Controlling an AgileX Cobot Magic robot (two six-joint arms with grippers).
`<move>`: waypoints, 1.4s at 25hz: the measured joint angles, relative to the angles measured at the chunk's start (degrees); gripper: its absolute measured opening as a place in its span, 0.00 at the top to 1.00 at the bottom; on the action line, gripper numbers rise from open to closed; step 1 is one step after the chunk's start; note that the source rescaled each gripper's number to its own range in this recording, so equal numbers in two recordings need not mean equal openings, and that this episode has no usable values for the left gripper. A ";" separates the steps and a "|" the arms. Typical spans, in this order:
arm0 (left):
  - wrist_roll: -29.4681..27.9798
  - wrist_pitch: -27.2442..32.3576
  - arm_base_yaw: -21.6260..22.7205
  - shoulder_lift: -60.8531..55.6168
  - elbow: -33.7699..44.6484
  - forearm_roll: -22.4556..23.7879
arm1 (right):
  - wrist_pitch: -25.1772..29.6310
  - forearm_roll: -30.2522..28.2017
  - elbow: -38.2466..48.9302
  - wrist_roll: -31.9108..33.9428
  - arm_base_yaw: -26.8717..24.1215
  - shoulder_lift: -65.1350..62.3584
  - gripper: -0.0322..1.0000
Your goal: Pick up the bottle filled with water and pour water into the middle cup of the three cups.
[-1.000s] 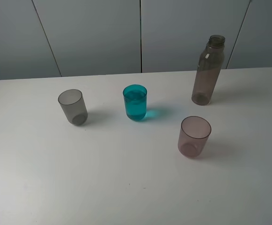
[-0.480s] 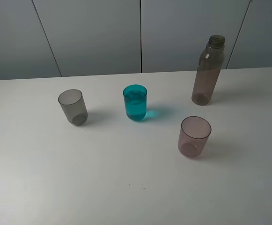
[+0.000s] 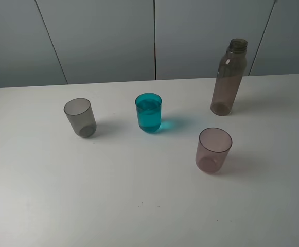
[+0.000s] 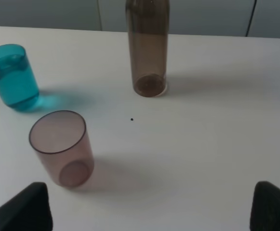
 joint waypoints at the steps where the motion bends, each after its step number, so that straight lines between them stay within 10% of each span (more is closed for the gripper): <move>1: 0.00 0.00 0.00 0.00 0.00 0.00 | 0.00 0.24 0.00 -0.48 -1.74 0.00 0.01; 35: -0.11 0.00 0.00 0.00 0.00 0.00 | -0.14 1.58 0.00 -2.43 -7.62 0.00 0.00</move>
